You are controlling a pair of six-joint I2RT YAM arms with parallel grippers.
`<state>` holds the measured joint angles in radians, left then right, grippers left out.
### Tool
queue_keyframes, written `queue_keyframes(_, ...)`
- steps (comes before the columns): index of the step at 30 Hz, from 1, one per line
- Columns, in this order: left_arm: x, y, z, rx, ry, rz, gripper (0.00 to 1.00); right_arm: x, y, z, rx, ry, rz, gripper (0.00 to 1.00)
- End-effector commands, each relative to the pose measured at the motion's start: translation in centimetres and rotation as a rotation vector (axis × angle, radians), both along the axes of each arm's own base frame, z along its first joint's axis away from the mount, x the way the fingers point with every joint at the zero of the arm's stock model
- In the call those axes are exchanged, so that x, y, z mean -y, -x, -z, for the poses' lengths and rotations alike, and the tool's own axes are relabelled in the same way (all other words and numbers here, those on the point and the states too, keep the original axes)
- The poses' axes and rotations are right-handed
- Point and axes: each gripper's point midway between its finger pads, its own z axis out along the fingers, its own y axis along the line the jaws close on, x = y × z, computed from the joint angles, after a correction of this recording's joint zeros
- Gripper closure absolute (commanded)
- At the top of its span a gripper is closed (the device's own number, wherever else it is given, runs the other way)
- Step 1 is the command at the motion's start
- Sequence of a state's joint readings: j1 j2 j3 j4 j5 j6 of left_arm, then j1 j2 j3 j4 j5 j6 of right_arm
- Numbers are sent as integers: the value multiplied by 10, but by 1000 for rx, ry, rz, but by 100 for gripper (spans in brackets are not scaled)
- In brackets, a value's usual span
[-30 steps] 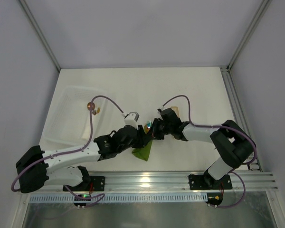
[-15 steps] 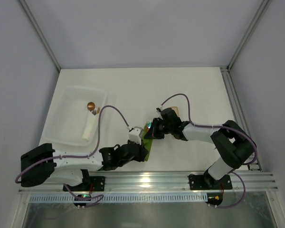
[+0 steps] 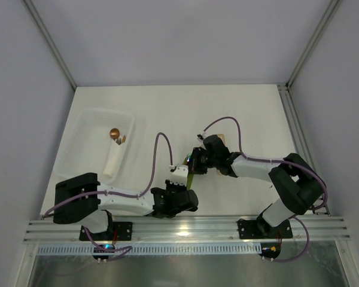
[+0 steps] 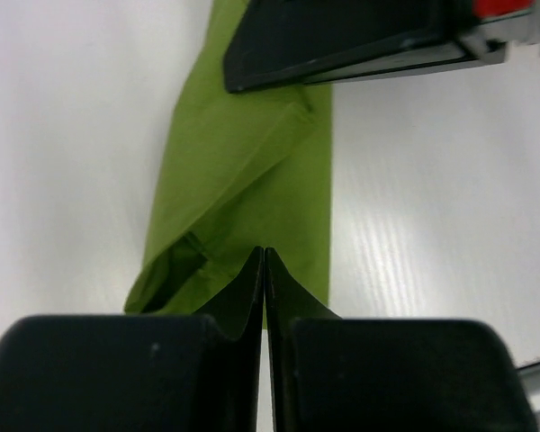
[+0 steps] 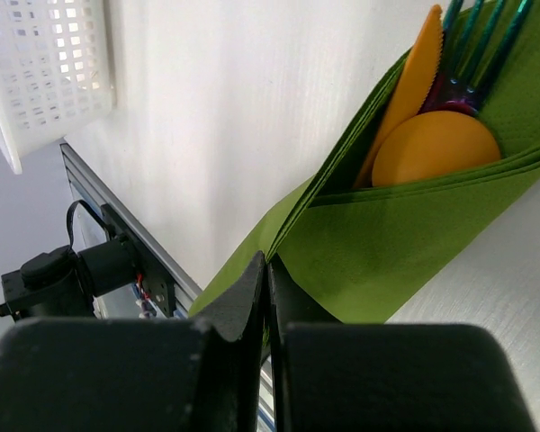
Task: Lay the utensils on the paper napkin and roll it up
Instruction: Roll the napkin at the center of the board.
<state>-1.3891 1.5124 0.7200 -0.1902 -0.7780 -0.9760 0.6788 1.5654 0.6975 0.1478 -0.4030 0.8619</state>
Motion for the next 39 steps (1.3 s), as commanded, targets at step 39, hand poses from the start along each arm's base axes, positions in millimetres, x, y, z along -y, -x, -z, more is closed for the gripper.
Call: queue_keyframes(39,-25,3,38,-63,-219,-132,100,-1,-13,-33,124,13,-14,96)
